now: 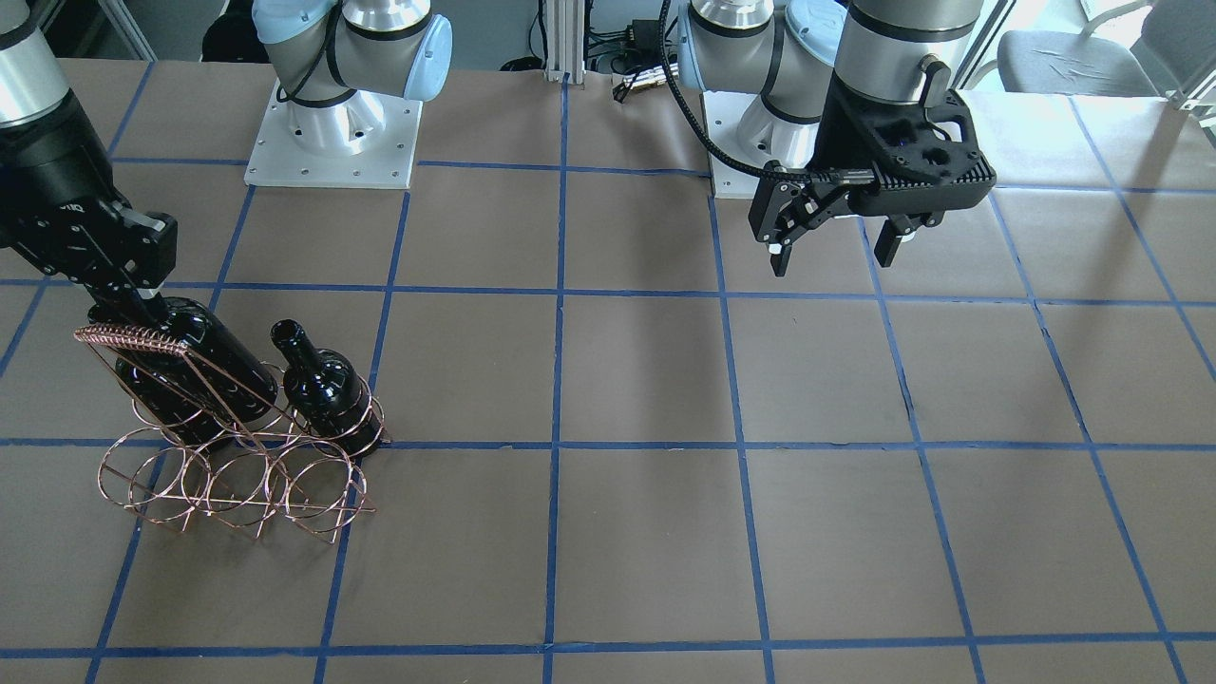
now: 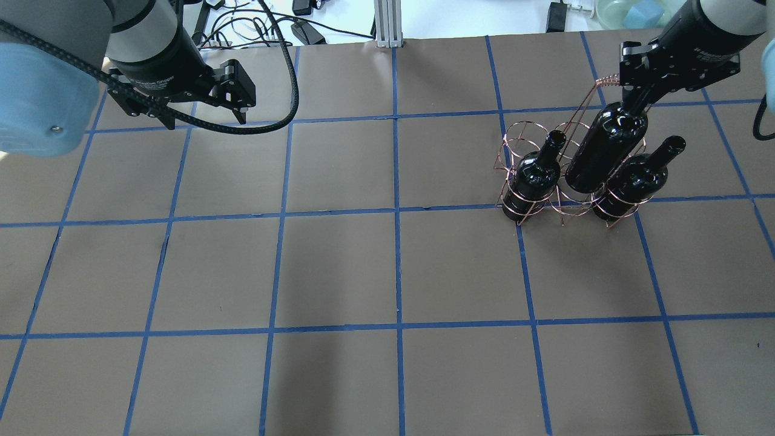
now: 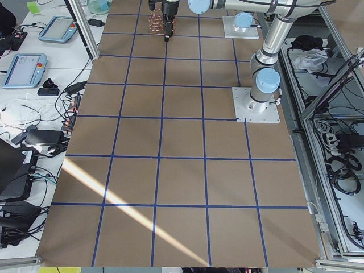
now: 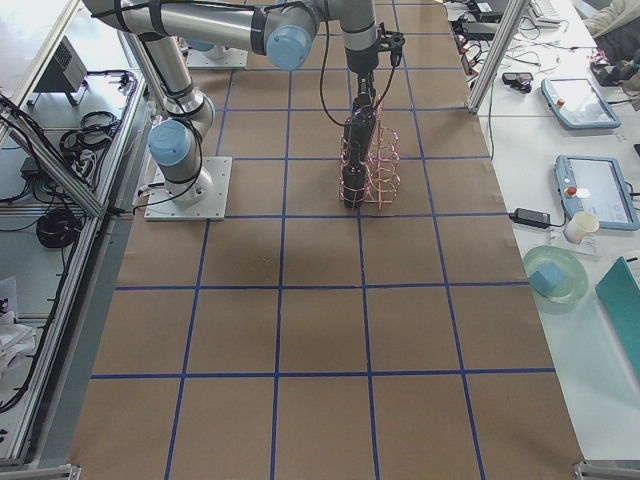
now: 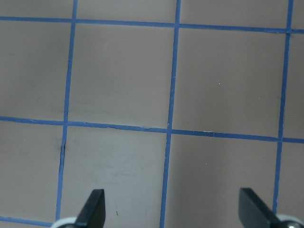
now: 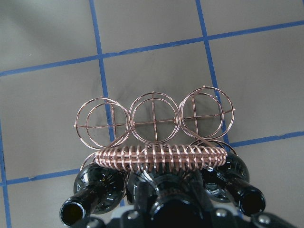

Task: Place wine into wine basket
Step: 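Push the bottle down into the basket slot while the left arm withdraws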

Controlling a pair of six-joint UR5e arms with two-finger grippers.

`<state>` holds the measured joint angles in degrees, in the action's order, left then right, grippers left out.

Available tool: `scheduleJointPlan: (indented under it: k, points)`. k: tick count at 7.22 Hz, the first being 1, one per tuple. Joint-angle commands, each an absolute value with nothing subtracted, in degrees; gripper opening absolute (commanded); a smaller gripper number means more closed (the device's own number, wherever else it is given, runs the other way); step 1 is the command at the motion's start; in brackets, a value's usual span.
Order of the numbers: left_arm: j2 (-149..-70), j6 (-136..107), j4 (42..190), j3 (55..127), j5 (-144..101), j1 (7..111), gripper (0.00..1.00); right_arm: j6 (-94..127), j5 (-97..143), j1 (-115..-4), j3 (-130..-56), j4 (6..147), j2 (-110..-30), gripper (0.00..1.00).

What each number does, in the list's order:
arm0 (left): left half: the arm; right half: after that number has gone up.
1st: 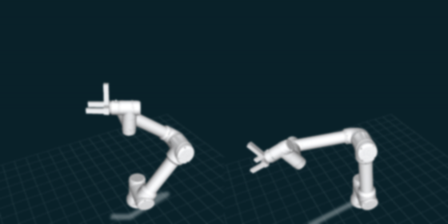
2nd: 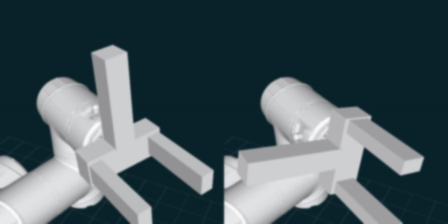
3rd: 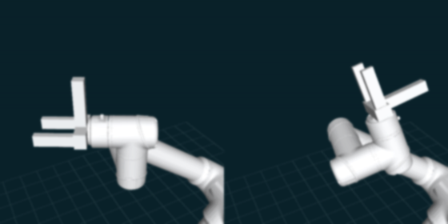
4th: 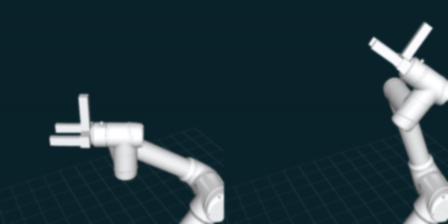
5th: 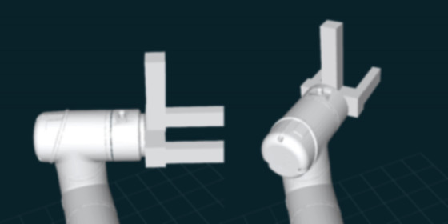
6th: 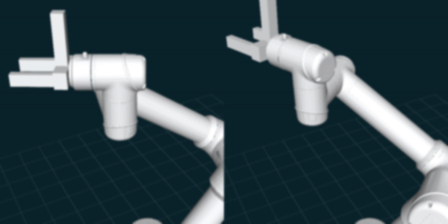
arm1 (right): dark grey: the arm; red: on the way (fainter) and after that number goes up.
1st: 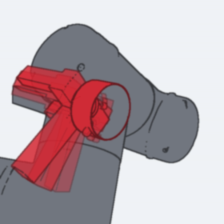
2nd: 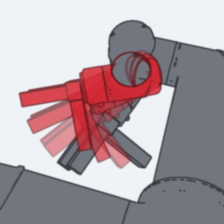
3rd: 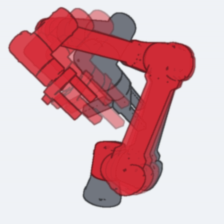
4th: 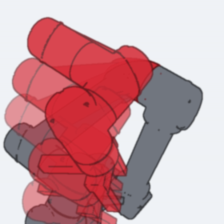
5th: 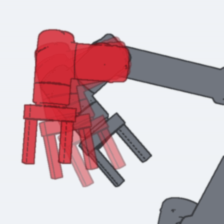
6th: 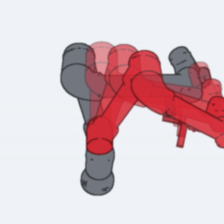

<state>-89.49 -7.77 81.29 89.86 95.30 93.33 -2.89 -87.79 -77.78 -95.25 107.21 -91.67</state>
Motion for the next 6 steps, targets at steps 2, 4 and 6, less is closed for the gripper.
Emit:
scheduleJointPlan:
  k: [2, 4, 6]
  points:
    - [-89.3, -7.73, 81.3, 90.09, 95.27, 93.34, 1.0, -3.25, -87.8, -77.87, -95.27, 106.88, -91.23, 0.0]
    - [-89.3, -7.82, 81.39, 90.09, 95.27, 93.34, 1.0, -3.25, -87.89, -77.78, -95.45, 107.05, -90.01, 0.0]
    - [-89.21, -7.82, 81.39, 90.09, 95.27, 93.34, 1.0, -3.16, -87.89, -77.78, -96.06, 107.14, -89.3, 0.0]
